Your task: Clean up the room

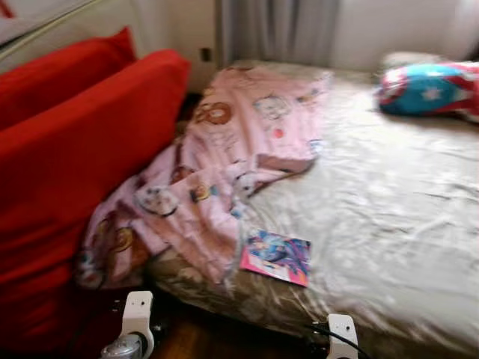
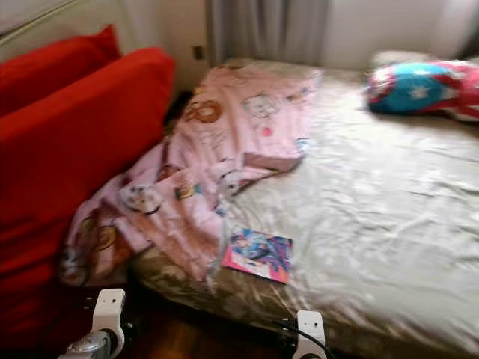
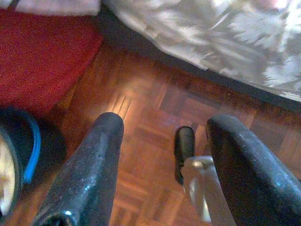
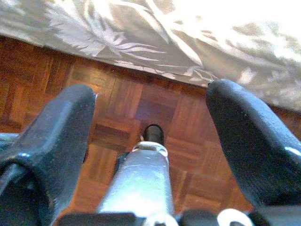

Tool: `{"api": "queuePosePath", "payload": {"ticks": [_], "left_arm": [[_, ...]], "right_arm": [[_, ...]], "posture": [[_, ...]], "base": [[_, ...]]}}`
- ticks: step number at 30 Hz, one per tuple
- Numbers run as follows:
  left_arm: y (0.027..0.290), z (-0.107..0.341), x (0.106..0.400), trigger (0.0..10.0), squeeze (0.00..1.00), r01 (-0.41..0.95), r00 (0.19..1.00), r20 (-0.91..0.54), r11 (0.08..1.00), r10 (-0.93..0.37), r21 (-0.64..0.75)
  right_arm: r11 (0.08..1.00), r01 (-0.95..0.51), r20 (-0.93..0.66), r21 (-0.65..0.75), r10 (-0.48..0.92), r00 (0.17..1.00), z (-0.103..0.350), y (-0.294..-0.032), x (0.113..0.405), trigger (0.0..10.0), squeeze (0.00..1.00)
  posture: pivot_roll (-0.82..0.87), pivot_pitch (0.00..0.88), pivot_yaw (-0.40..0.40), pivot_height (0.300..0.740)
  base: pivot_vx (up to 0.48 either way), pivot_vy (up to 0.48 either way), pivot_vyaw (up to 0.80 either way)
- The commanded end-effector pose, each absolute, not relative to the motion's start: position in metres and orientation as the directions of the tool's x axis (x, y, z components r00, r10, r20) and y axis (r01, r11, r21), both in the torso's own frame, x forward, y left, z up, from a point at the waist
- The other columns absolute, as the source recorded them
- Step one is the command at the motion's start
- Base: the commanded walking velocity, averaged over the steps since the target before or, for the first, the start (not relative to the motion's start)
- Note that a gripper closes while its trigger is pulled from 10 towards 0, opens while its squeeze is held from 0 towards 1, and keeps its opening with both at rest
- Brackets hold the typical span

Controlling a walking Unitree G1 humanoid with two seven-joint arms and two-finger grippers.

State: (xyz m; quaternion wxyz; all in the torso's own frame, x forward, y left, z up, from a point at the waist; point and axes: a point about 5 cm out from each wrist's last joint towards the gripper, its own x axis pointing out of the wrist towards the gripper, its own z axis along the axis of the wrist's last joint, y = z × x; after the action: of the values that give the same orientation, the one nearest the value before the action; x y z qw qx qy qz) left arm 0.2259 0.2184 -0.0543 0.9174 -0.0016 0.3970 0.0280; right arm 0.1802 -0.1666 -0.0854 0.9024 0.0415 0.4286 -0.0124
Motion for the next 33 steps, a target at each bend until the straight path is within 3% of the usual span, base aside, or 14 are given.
{"api": "queuePosePath", "payload": {"ticks": [1, 10, 33], "left_arm": [[0.222, -0.059, 0.217, 10.0, 0.00, -0.047, 0.654, -0.755, 0.998, 0.056, 0.033], [0.222, -0.059, 0.217, 10.0, 0.00, -0.041, 0.655, -0.754, 0.999, 0.050, 0.031], [0.216, -0.060, 0.218, 10.0, 0.00, -0.048, 0.664, -0.747, 0.999, 0.043, 0.014]], "right_arm": [[0.996, 0.054, -0.776, 0.071, 0.021, 0.631, -0.086, -0.163, 0.179, 10.0, 0.00], [0.992, 0.079, -0.760, 0.099, 0.025, 0.649, -0.085, -0.162, 0.181, 10.0, 0.00], [0.993, 0.079, -0.742, 0.089, 0.013, 0.670, -0.079, -0.170, 0.191, 10.0, 0.00]], "posture": [[0.04, 0.095, -0.006, 0.740], [0.04, 0.097, -0.006, 0.740], [0.01, 0.077, -0.020, 0.740]], "base": [[0.000, 0.000, 0.80], [0.000, 0.000, 0.23], [0.291, 0.000, 0.00]]}}
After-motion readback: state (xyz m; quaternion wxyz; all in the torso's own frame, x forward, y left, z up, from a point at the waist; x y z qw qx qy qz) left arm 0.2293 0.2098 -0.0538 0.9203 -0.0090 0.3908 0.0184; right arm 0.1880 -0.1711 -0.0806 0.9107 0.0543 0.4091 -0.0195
